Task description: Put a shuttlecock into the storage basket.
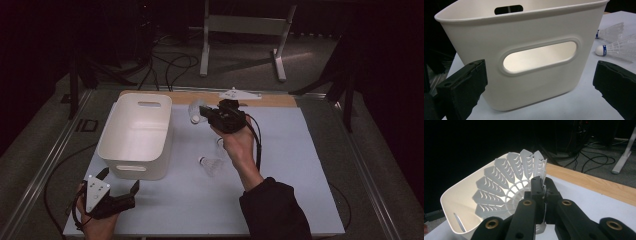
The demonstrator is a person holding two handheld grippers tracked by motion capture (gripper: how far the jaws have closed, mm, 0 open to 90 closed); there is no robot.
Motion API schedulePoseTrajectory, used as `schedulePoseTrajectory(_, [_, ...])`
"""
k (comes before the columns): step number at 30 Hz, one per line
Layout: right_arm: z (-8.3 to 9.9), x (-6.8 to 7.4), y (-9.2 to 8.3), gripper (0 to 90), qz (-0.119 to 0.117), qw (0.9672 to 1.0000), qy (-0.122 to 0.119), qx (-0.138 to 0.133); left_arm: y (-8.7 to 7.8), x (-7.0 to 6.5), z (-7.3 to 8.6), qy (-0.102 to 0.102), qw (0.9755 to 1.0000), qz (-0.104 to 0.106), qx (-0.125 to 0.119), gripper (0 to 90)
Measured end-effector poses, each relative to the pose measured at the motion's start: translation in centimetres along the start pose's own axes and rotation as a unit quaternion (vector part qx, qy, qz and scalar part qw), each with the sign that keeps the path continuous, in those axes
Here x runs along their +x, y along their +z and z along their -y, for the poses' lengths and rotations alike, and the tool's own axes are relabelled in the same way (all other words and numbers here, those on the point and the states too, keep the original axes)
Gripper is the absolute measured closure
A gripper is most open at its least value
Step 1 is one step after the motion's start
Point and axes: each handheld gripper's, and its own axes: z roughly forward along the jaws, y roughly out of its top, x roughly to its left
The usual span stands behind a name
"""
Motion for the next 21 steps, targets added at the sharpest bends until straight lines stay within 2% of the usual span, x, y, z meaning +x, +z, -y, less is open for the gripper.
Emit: schedulePoseTrajectory(21, [-0.68, 0.68, 0.7, 89.3, -0.011, 0.9999, 0.0, -0.006, 0.0, -0.02, 0.0, 0.0, 1.0, 0.001, 0.0, 0.0])
